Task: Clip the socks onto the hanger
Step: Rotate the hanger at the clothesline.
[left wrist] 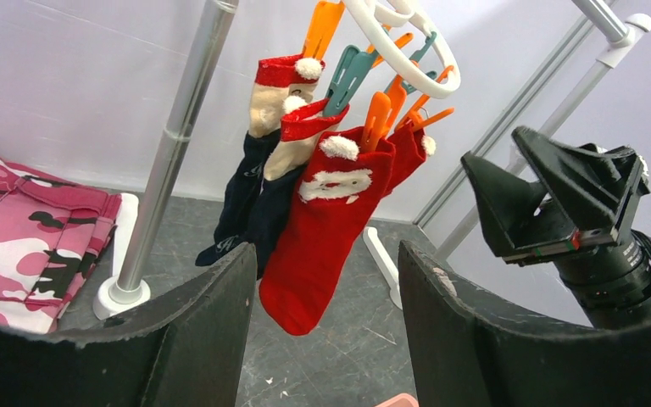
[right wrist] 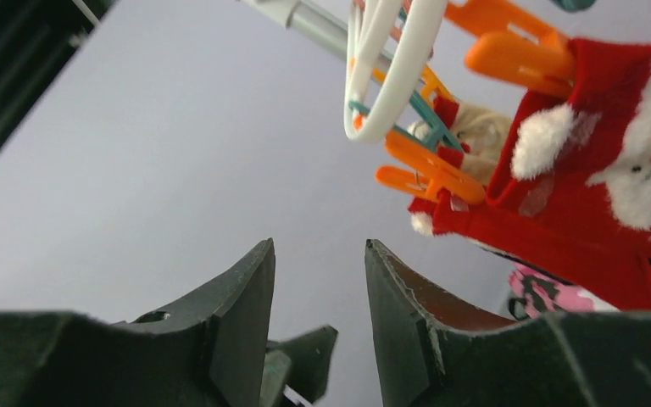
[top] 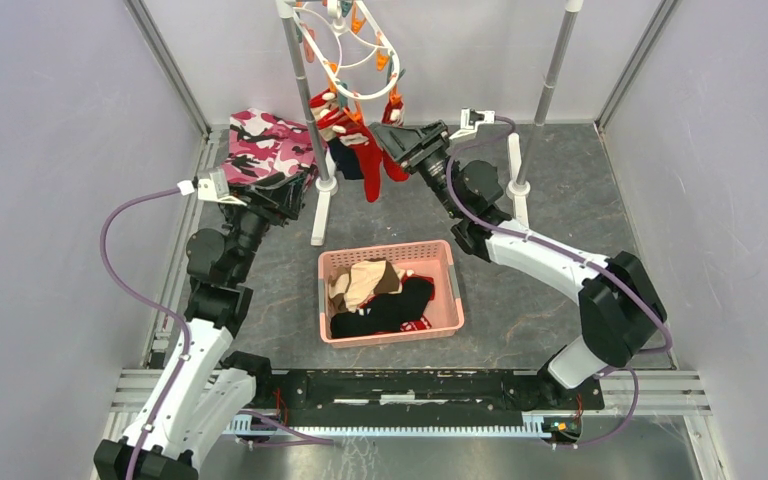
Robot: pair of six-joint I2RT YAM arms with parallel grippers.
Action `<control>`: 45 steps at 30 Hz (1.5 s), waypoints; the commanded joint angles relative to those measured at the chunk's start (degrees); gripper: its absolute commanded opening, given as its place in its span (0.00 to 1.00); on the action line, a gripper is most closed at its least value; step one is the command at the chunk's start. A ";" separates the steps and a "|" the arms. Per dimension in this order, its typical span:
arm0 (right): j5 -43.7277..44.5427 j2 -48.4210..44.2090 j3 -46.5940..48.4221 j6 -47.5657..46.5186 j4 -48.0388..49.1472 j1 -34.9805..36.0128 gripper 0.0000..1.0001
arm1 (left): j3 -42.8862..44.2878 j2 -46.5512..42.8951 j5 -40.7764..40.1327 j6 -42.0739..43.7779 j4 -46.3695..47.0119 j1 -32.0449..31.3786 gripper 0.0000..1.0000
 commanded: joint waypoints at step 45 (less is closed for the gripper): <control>17.89 9.14 14.43 10.17 -6.62 4.00 0.52 | -0.66 -3.99 -3.40 3.43 -3.21 0.23 0.68</control>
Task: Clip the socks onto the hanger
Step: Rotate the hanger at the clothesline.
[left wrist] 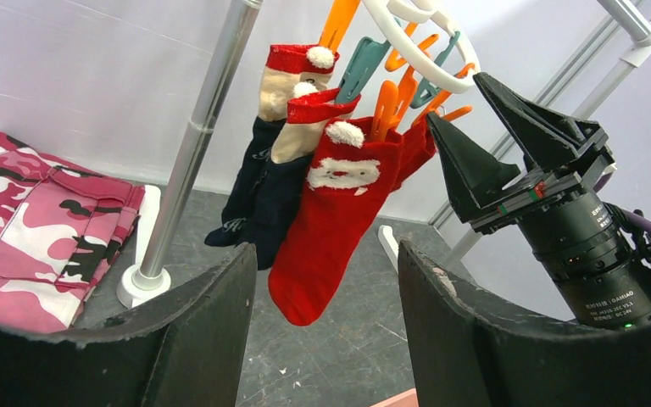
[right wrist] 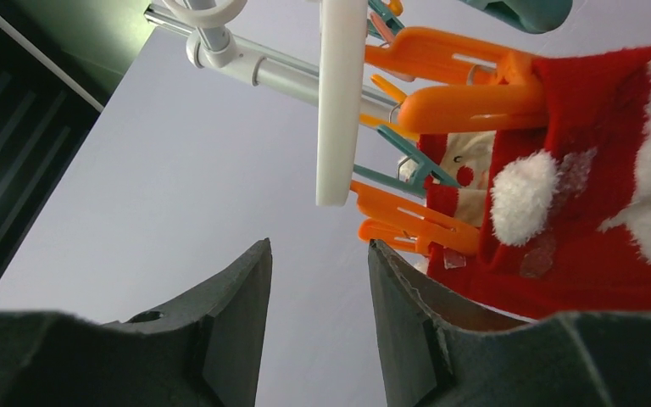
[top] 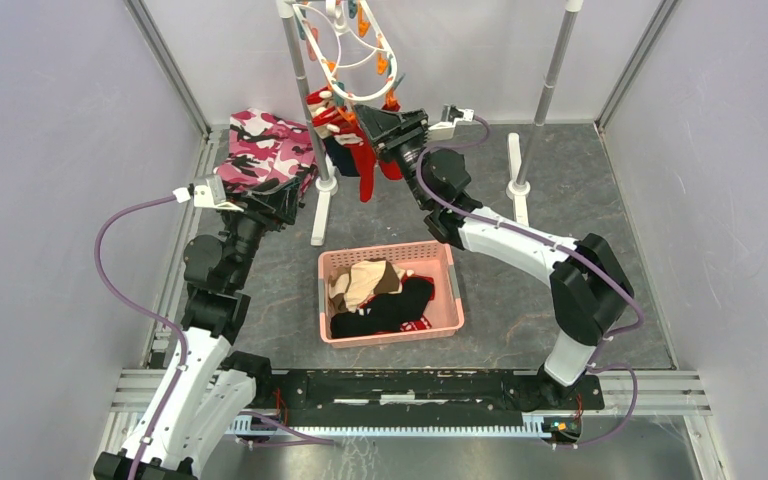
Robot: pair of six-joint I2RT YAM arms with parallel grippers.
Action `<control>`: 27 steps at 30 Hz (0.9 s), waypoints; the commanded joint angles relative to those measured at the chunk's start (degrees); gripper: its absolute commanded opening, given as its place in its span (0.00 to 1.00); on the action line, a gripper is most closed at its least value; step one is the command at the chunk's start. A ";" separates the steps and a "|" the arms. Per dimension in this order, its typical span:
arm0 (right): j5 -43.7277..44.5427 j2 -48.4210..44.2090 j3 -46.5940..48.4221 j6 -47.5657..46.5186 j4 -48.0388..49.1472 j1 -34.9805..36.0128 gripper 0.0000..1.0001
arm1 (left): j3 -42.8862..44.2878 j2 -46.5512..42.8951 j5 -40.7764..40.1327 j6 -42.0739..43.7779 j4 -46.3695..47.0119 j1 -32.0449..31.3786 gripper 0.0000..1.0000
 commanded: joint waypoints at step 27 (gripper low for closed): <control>7.81 -1.83 0.75 1.76 -1.73 -7.78 0.08 | 0.44 -0.18 -0.85 2.59 0.14 0.23 0.68</control>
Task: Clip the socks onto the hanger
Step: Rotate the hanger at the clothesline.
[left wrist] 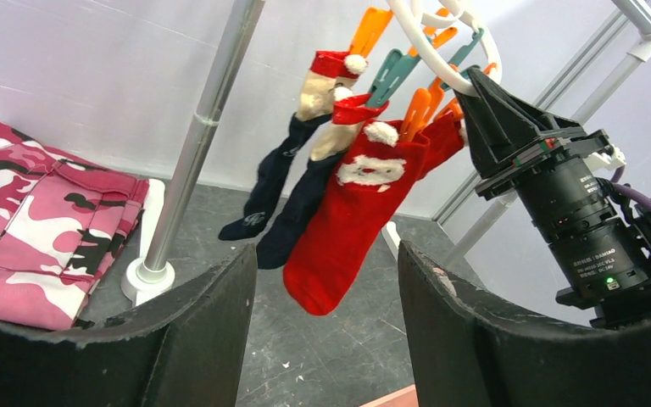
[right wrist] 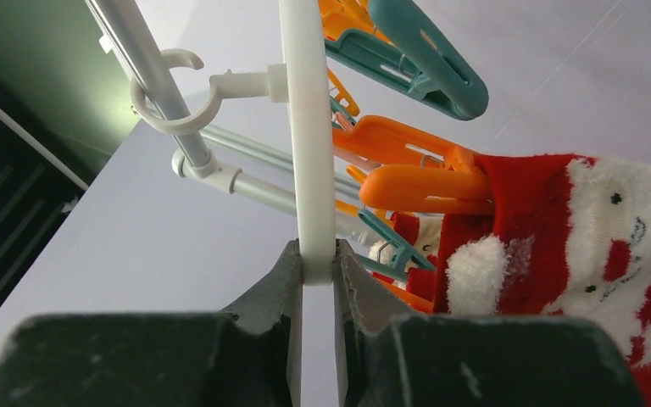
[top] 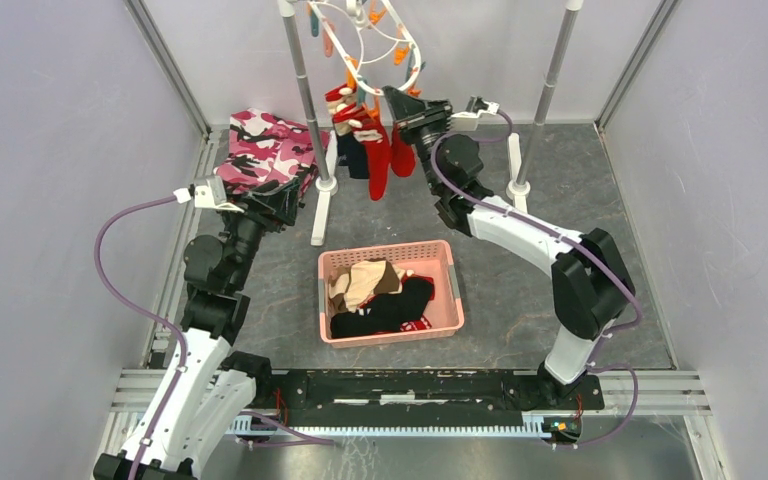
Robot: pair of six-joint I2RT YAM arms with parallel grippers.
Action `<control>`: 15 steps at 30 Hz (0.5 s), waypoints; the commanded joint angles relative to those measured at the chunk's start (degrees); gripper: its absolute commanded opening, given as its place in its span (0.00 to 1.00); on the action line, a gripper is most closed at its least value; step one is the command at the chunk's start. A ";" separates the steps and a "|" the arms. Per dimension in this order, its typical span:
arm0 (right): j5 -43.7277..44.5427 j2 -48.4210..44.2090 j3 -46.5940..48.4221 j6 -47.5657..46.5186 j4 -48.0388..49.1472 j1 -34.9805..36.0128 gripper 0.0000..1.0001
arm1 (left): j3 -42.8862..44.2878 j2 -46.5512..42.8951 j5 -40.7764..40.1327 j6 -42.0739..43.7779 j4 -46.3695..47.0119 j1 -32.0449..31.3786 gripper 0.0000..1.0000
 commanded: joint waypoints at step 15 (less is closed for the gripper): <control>-13.67 -8.46 -6.57 7.33 -2.86 -12.93 0.12 | 2.41 7.54 2.97 -0.44 11.34 0.23 0.71</control>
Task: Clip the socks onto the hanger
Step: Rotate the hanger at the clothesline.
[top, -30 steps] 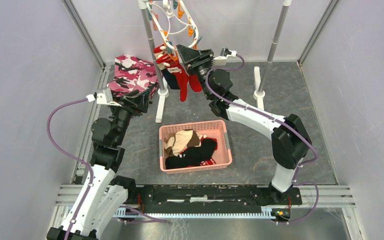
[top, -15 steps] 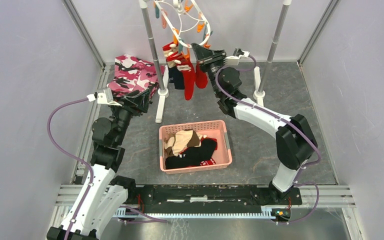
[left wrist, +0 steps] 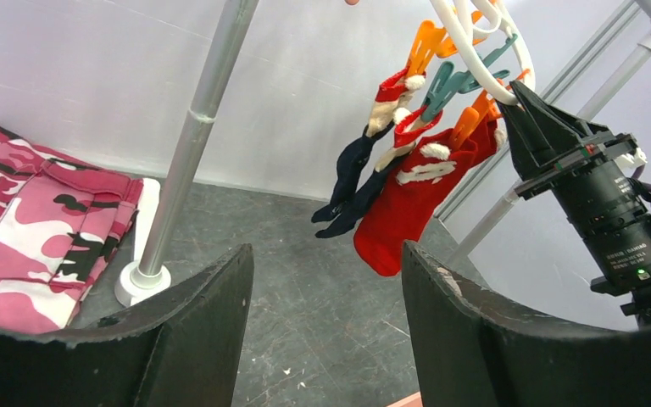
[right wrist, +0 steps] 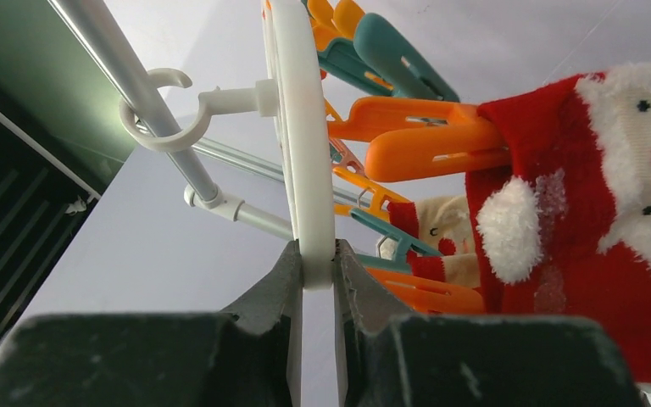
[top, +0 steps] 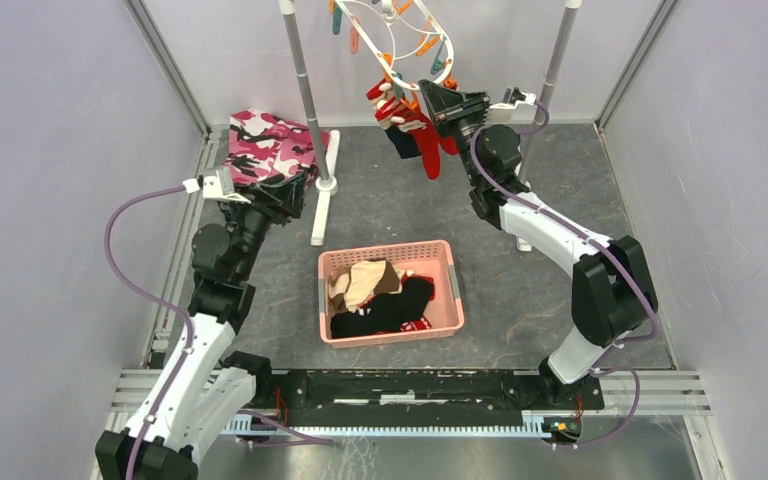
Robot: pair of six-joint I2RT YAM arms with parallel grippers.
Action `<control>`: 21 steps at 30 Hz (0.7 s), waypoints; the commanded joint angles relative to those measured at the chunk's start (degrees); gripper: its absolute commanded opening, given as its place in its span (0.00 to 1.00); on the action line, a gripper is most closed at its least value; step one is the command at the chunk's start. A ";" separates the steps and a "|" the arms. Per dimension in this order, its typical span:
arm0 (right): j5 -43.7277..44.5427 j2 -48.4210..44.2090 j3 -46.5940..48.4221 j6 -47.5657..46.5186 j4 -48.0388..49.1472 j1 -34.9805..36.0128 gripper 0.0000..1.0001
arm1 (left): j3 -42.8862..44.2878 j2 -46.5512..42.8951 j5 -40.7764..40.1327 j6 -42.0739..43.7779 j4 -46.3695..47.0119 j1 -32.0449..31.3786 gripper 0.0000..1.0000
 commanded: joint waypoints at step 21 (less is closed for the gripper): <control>-11.60 -8.79 -7.70 2.66 2.20 -9.33 0.48 | 20.01 30.44 10.66 -11.56 28.67 0.23 0.94</control>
